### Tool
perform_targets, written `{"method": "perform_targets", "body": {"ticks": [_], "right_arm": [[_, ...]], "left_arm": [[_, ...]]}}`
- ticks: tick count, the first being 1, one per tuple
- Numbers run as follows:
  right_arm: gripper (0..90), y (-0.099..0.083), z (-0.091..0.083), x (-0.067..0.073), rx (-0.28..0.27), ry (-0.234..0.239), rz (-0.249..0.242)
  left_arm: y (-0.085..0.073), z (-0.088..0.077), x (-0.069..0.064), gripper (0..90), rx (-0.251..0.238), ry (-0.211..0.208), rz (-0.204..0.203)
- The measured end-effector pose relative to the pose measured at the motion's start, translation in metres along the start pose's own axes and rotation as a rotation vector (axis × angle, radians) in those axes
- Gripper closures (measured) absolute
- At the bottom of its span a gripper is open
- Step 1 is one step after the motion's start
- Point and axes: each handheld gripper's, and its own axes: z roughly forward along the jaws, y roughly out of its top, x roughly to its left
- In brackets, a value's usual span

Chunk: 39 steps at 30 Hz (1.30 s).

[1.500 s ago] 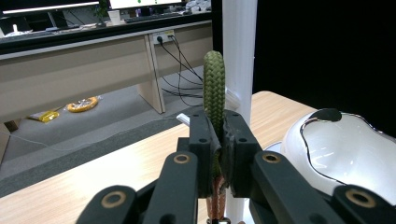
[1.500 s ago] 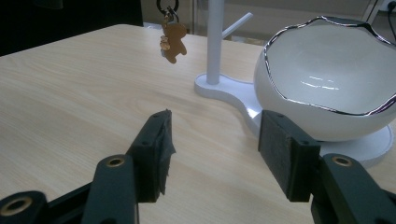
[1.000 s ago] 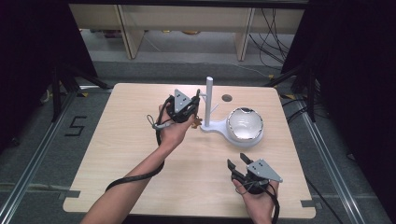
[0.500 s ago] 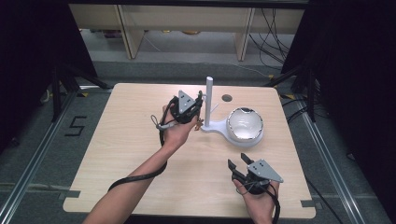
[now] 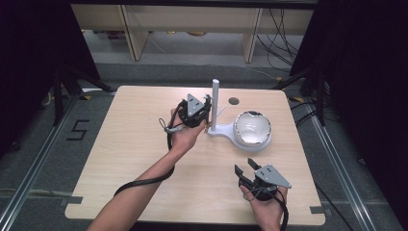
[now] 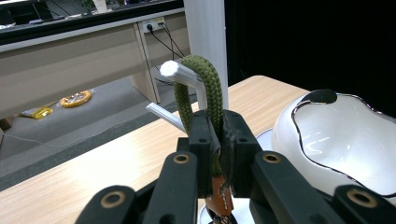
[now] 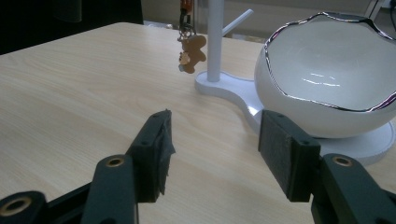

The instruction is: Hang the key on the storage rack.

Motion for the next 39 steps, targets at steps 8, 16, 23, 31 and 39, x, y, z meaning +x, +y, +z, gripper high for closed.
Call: {"method": "perform_targets", "body": {"ticks": [8, 16, 23, 31, 39], "right_arm": [[45.5, 0.0, -0.002, 0.001, 0.002, -0.014, 0.027], [45.4, -0.001, 0.0, -0.004, -0.015, -0.002, -0.001], [45.1, -0.002, 0.0, -0.004, 0.001, -0.011, -0.001], [44.9, -0.003, 0.001, -0.005, 0.005, -0.021, 0.0], [44.6, -0.004, 0.002, -0.005, 0.009, -0.003, -0.001]], "left_arm": [[-0.004, 0.0, 0.0, 77.6, 0.023, -0.03, -0.013], [-0.015, -0.02, 0.011, 67.5, 0.06, -0.05, -0.064], [-0.028, -0.047, 0.023, 52.2, 0.089, -0.081, -0.095], [-0.049, -0.083, 0.032, 47.7, 0.115, -0.086, -0.088], [-0.083, -0.12, 0.035, 45.6, 0.083, -0.037, -0.122]]}}
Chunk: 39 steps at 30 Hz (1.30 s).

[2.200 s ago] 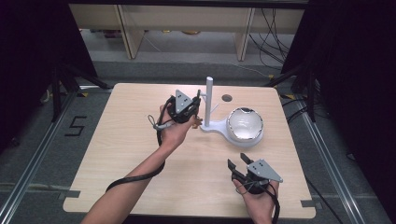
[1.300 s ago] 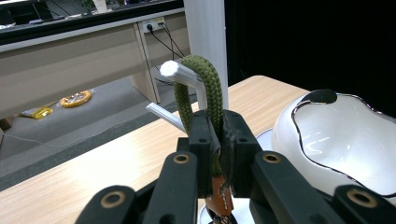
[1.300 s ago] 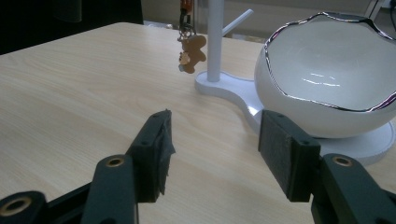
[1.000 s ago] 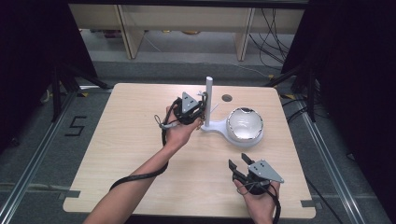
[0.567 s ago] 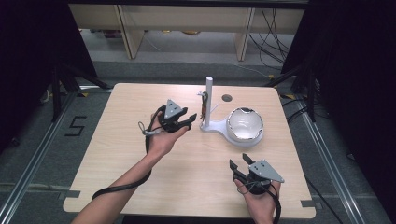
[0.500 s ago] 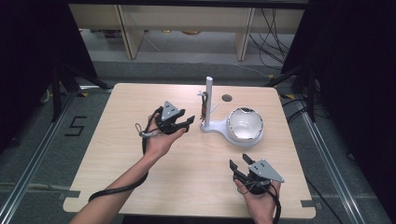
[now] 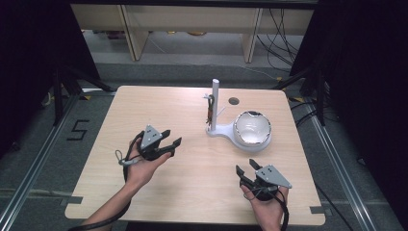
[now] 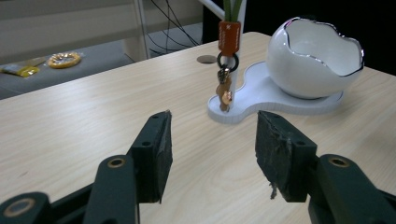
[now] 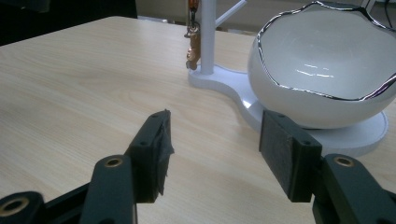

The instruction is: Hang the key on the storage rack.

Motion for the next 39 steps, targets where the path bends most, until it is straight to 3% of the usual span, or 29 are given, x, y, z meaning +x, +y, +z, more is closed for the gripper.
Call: {"method": "perform_targets", "body": {"ticks": [2, 5, 8, 12, 13, 16, 17, 20, 21, 22, 23, 26, 29, 35, 39], "right_arm": [[44.6, 0.0, -0.001, 0.0, 0.01, -0.009, -0.001], [44.6, -0.001, 0.0, 0.001, 0.008, -0.024, 0.005], [44.6, -0.001, 0.0, 0.001, 0.011, -0.008, 0.007], [44.4, -0.002, 0.0, -0.001, 0.014, -0.019, -0.008], [44.4, -0.002, 0.001, -0.002, 0.01, -0.022, -0.027], [44.3, -0.004, 0.003, -0.001, 0.012, -0.013, -0.011], [44.3, -0.004, 0.002, -0.001, 0.017, -0.02, -0.032], [44.2, -0.006, 0.004, 0.0, 0.016, -0.002, 0.001], [44.2, -0.006, 0.004, 0.002, 0.021, -0.019, 0.014], [44.1, -0.006, 0.004, -0.001, 0.017, -0.017, -0.022], [44.1, -0.006, 0.004, -0.001, 0.028, -0.016, -0.01], [44.1, -0.008, 0.004, -0.002, 0.027, -0.017, -0.029], [44.1, -0.009, 0.003, -0.001, 0.047, -0.011, 0.003], [44.2, -0.011, 0.005, -0.002, 0.046, 0.012, 0.01], [44.1, -0.011, 0.003, -0.003, 0.054, -0.015, 0.002]], "left_arm": [[-0.004, -0.002, 0.001, 45.2, -0.007, 0.002, -0.003], [-0.022, -0.017, 0.005, 44.8, -0.009, 0.023, -0.003], [-0.03, -0.024, 0.007, 44.5, -0.023, 0.034, -0.009], [-0.053, -0.039, 0.01, 44.4, -0.057, 0.06, -0.017], [-0.057, -0.042, 0.011, 44.3, -0.055, 0.065, -0.025], [-0.068, -0.048, 0.013, 43.9, -0.047, 0.079, -0.028], [-0.071, -0.049, 0.013, 43.9, -0.049, 0.084, -0.023], [-0.081, -0.053, 0.014, 43.7, -0.049, 0.085, 0.011], [-0.084, -0.054, 0.015, 43.6, -0.047, 0.087, 0.02], [-0.087, -0.054, 0.015, 43.5, -0.052, 0.091, 0.02], [-0.089, -0.054, 0.016, 43.4, -0.063, 0.092, 0.022], [-0.092, -0.055, 0.015, 43.2, -0.059, 0.101, 0.03], [-0.093, -0.055, 0.014, 43.0, -0.071, 0.103, 0.043], [-0.093, -0.056, 0.013, 42.6, -0.07, 0.107, 0.047], [-0.093, -0.055, 0.013, 42.5, -0.065, 0.099, 0.039]]}}
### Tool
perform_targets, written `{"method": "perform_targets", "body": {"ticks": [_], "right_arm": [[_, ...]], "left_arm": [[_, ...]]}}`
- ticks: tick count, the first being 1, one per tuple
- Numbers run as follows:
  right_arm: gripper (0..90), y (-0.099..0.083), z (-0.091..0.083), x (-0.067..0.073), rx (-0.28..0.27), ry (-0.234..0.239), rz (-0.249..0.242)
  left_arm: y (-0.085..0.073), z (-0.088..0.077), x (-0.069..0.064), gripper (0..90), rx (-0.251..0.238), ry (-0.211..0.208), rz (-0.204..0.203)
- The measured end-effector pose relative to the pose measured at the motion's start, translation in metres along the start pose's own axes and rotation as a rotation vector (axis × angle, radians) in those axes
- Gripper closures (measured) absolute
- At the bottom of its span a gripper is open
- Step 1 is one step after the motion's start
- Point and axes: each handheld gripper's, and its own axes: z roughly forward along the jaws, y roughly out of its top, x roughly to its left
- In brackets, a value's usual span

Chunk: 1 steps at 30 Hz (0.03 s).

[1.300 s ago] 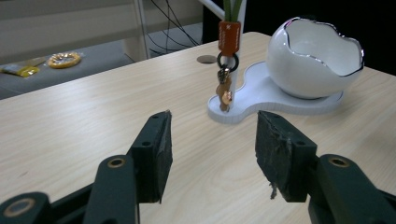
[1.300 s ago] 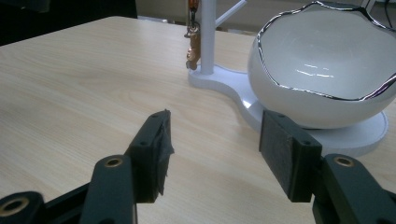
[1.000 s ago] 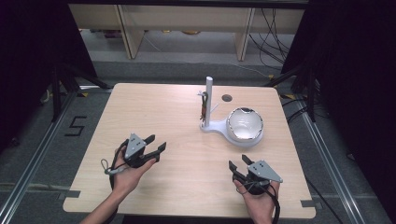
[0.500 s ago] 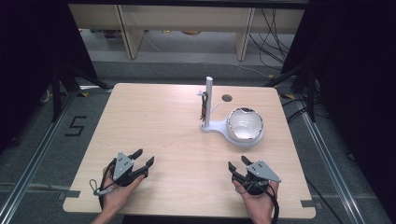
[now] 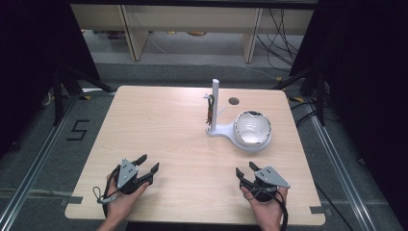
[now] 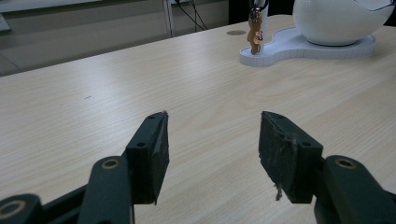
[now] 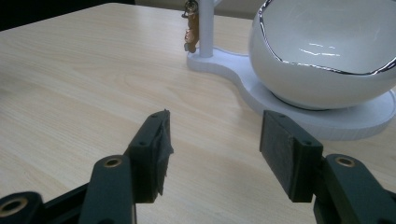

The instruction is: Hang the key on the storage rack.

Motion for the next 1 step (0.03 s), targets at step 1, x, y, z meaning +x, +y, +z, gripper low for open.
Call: {"method": "perform_targets", "body": {"ticks": [1], "right_arm": [[44.1, 0.0, 0.0003, -0.0011, -0.009, -0.001, -0.01]], "left_arm": [[0.0001, 0.0, 0.0003, 42.3, 0.002, 0.0, -0.003]]}}
